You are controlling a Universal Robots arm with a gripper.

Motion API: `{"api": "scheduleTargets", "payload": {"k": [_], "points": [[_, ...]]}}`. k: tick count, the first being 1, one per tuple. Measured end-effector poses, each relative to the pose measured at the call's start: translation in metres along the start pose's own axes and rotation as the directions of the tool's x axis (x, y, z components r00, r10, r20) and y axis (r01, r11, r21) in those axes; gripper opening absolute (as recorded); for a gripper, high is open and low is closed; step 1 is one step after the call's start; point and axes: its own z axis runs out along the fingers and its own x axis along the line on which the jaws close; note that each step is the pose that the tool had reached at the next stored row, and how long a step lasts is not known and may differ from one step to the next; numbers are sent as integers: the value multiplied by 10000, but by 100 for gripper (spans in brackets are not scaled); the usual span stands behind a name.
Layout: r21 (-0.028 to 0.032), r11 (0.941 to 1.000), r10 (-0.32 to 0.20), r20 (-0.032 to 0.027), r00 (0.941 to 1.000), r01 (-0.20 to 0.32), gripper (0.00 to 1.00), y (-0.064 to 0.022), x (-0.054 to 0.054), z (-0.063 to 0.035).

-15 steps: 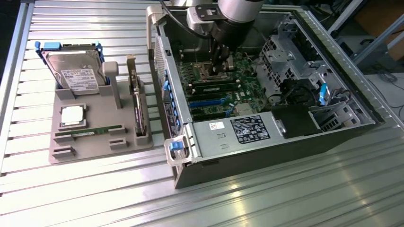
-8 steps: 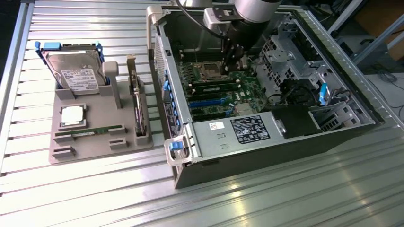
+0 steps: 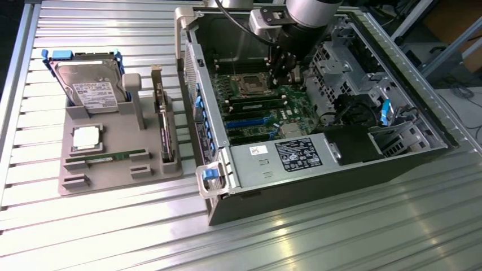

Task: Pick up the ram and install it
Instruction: 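Press down the ram until it locks into place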

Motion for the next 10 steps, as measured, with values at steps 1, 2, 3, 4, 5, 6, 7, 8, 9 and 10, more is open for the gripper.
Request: {"api": "scheduleTargets", "payload": {"k": [1, 2, 3, 4, 5, 6, 7, 8, 9, 10], "points": [[0, 10000, 0, 0, 10000, 0, 11, 0, 0, 0], [0, 10000, 0, 0, 10000, 0, 11, 0, 0, 0], [0, 10000, 0, 0, 10000, 0, 11, 0, 0, 0], [0, 10000, 0, 0, 10000, 0, 11, 0, 0, 0], [0, 10000, 0, 0, 10000, 0, 11, 0, 0, 0], [0, 10000, 0, 0, 10000, 0, 11, 0, 0, 0], [0, 10000, 0, 0, 10000, 0, 11, 0, 0, 0], [0, 10000, 0, 0, 10000, 0, 11, 0, 0, 0], [0, 10000, 0, -1, 10000, 0, 11, 0, 0, 0], [0, 10000, 0, 0, 10000, 0, 11, 0, 0, 0]]}}
